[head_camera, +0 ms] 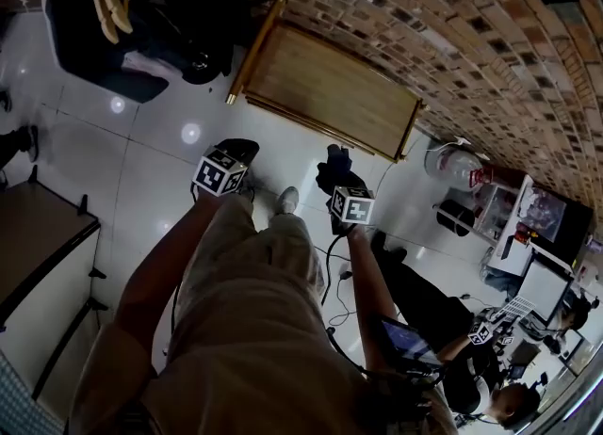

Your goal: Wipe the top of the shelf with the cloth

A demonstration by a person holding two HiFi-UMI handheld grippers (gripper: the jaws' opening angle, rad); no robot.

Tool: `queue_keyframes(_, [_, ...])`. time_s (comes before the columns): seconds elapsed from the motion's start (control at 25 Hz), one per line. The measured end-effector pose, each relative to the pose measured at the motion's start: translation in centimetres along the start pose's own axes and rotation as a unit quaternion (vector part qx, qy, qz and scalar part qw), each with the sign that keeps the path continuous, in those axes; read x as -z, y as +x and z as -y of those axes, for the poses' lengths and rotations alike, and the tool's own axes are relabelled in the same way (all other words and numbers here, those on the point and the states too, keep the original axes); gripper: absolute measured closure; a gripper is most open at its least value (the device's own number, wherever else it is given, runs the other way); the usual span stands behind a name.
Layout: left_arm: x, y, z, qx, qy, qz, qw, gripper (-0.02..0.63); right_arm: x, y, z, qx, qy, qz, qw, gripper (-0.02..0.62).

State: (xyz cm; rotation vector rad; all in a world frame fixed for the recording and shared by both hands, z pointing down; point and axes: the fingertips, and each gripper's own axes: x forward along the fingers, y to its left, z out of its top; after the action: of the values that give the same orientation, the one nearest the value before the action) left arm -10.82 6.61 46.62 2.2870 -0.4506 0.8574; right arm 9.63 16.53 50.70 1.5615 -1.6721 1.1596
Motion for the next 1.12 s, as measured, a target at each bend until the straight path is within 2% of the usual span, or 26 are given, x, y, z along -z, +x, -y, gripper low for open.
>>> queue_keyframes(0.24, [2.8,1.8,-2.4,-0.019,-0.019,0.004,0.9996,0.606,-0.5,7.1,-3.2,-0.018,-0.083,-0.049,0.995,0.493])
queue_keyframes(0.4, [5.6,2.8,-5.7,-0.047,-0.038,0.002,0.9982,0.606,-0.8,13.0,-7.2,-0.031,-0.128,-0.078,0.988,0.492])
queue_keyframes(0.56, [8.2,2.5,-8.3,-0.055,-0.065,-0.011,0.9963,0.606,-2.1,19.1,-12.2,-0.050,-0.164,-0.077,0.982,0.492])
queue_keyframes(0.68, [9.6,2.3,-9.8,-0.060,-0.073,-0.016,0.9955,0.606,-3.1,23.9,-14.2,-0.042,-0.194,-0.078,0.977,0.492])
queue_keyframes(0.76, [10.5,2.4,-10.7,-0.061,-0.071,-0.023,0.9953,0.606,-2.4,27.5,-14.9,-0.034,-0.211,-0.091,0.973,0.492])
queue_keyframes(0.96, [12.1,3.7,-12.1,-0.058,-0.064,-0.050,0.9950,0.606,-0.1,35.7,-16.2,-0.008,-0.283,-0.111,0.953,0.492])
queue_keyframes(1.12, [13.0,5.7,-12.1,-0.047,-0.054,-0.054,0.9960,0.606,-0.1,40.1,-16.0,0.015,-0.299,-0.096,0.949,0.492])
